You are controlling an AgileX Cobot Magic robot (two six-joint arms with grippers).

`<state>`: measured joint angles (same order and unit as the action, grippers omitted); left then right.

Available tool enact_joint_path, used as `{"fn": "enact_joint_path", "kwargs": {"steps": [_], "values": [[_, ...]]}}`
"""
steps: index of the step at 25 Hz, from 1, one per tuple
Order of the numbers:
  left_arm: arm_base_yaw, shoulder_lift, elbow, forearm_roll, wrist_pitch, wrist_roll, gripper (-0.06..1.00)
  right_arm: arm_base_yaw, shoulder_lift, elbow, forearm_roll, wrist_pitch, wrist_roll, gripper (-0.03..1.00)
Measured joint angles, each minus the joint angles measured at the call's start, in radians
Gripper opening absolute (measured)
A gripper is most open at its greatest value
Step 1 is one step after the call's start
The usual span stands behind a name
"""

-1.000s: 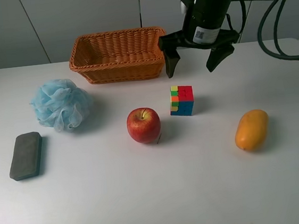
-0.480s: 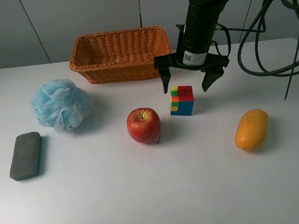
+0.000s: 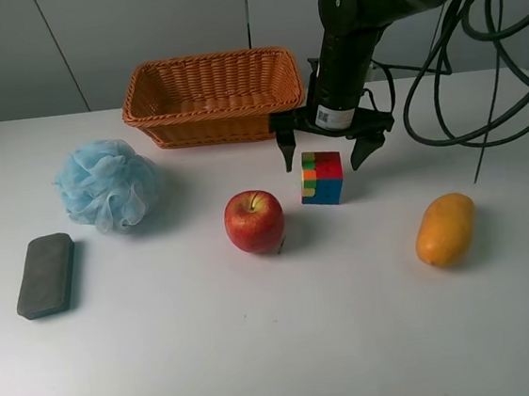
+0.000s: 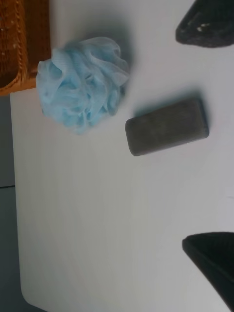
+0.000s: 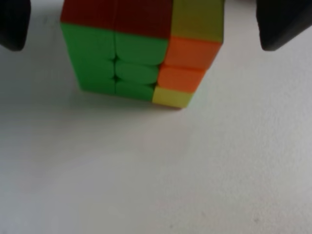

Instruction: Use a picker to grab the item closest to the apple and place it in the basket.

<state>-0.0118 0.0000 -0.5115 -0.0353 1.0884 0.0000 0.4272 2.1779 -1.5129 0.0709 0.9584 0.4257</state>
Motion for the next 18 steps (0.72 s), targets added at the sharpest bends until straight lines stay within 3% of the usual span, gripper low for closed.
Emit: {"fn": "enact_joint_path", "kwargs": {"steps": [14,16,18], "values": [[0.000,0.000,0.000,0.000,0.000,0.000,0.73,0.000,0.069,-0.002,-0.001,-0.039,0.011,0.70],[0.000,0.000,0.000,0.000,0.000,0.000,0.73,0.000,0.069,-0.003,-0.001,-0.039,0.009,0.64],[0.000,0.000,0.000,0.000,0.000,0.000,0.73,0.000,0.069,-0.005,-0.001,-0.039,0.007,0.51]]}}
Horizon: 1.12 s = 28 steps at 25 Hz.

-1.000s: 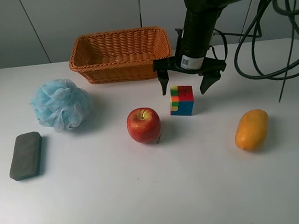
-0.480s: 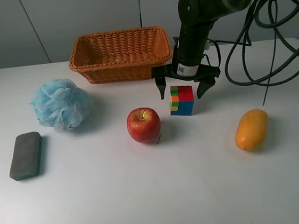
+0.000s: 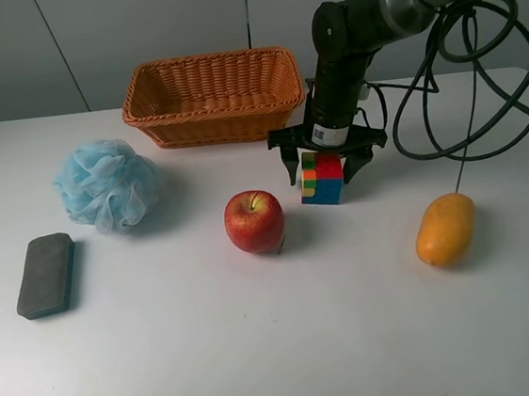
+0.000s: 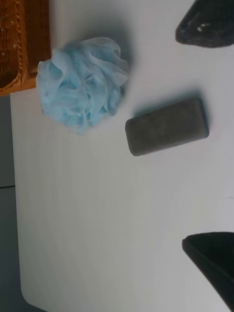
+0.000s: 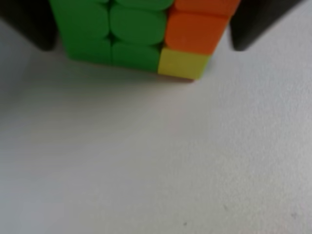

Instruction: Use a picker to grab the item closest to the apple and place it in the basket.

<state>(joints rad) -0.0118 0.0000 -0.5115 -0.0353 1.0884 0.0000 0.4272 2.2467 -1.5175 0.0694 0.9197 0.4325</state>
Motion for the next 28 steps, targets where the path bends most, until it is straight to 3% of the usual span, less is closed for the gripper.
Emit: {"fn": "enact_joint_path", "kwargs": {"steps": [1,11,21,28], "values": [[0.000,0.000,0.000,0.000,0.000,0.000,0.73,0.000,0.000,0.000,0.001,0.000,0.000,0.44],[0.000,0.000,0.000,0.000,0.000,0.000,0.73,0.000,0.000,0.000,0.001,0.011,0.038,0.45],[0.000,0.000,0.000,0.000,0.000,0.000,0.73,0.000,-0.040,-0.182,0.001,0.274,0.018,0.45],[0.000,0.000,0.000,0.000,0.000,0.000,0.73,0.000,-0.093,-0.250,0.049,0.288,-0.032,0.45]]}}
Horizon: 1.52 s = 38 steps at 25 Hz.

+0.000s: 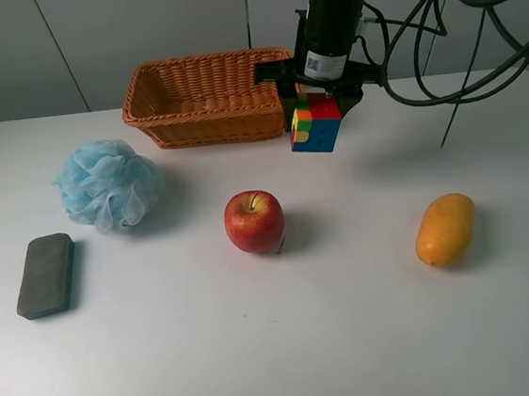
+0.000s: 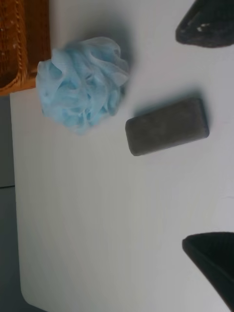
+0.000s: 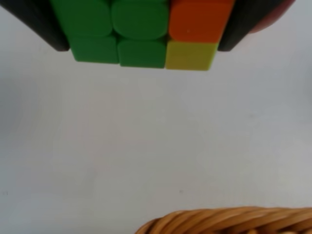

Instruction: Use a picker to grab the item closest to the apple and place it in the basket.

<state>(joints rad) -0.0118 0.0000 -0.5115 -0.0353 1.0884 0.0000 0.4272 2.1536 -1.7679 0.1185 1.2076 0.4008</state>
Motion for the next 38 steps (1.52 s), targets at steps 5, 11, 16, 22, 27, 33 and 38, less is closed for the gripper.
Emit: {"fn": "enact_joint_path", "kwargs": {"steps": [5,11,16,22,27,33,38], "values": [[0.000,0.000,0.000,0.000,0.000,0.000,0.73,0.000,-0.067,-0.026,0.031,0.004,-0.005,0.45],[0.000,0.000,0.000,0.000,0.000,0.000,0.73,0.000,-0.092,-0.177,0.074,0.011,-0.056,0.45],[0.000,0.000,0.000,0.002,0.000,0.000,0.73,0.000,-0.026,-0.344,0.078,0.013,-0.092,0.45],[0.000,0.000,0.000,0.002,0.000,0.000,0.73,0.000,0.130,-0.525,0.087,0.013,-0.147,0.45],[0.000,0.000,0.000,0.002,0.000,0.000,0.73,0.000,0.239,-0.605,0.123,-0.088,-0.178,0.45],[0.000,0.000,0.000,0.002,0.000,0.000,0.73,0.000,0.323,-0.609,0.148,-0.298,-0.240,0.45],[0.000,0.000,0.000,0.002,0.000,0.000,0.73,0.000,0.381,-0.609,0.157,-0.437,-0.292,0.45]]}}
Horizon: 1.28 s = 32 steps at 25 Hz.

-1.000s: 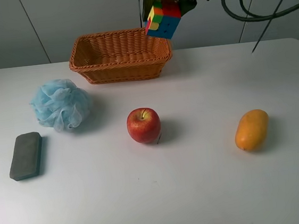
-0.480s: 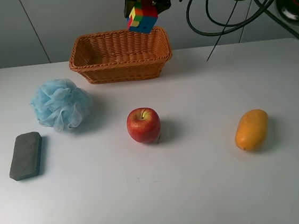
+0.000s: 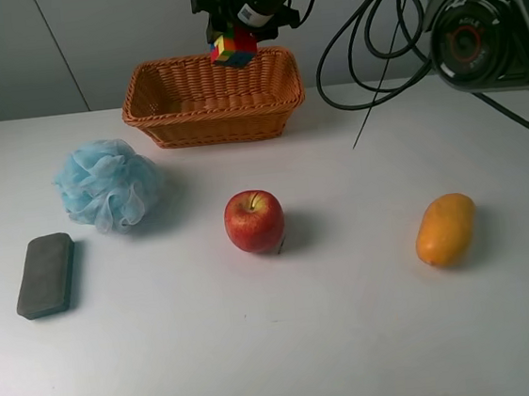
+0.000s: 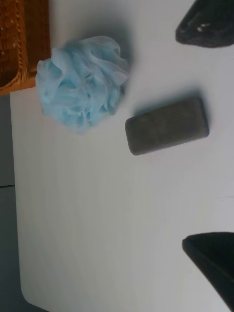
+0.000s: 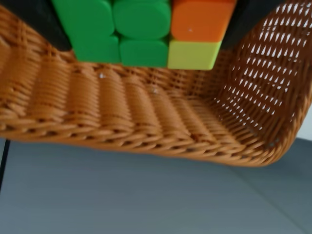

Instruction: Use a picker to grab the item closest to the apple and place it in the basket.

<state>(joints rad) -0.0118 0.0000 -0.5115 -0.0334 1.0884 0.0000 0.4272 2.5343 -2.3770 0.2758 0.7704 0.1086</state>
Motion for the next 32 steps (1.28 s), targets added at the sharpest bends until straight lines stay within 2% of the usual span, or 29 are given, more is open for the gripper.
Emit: {"fn": "enact_joint_path", "kwargs": {"steps": [5,15,16,18,19,28,32], "values": [[0.000,0.000,0.000,0.000,0.000,0.000,0.73,0.000,0.020,0.000,-0.002,-0.071,-0.047,0.45],[0.000,0.000,0.000,0.000,0.000,0.000,0.73,0.000,0.025,0.000,-0.023,-0.082,-0.109,0.45],[0.000,0.000,0.000,0.000,0.000,0.000,0.73,0.000,0.025,0.000,-0.023,-0.085,-0.109,0.47],[0.000,0.000,0.000,0.000,0.000,0.000,0.73,0.000,0.025,0.000,-0.025,-0.094,-0.109,0.64],[0.000,0.000,0.000,0.000,0.000,0.000,0.73,0.000,0.025,0.000,-0.025,-0.098,-0.109,0.67],[0.000,0.000,0.000,0.000,0.000,0.000,0.73,0.000,0.025,0.000,-0.022,-0.094,-0.132,0.70],[0.000,0.000,0.000,0.000,0.000,0.000,0.73,0.000,-0.008,0.000,-0.022,-0.023,-0.132,0.70]]}}
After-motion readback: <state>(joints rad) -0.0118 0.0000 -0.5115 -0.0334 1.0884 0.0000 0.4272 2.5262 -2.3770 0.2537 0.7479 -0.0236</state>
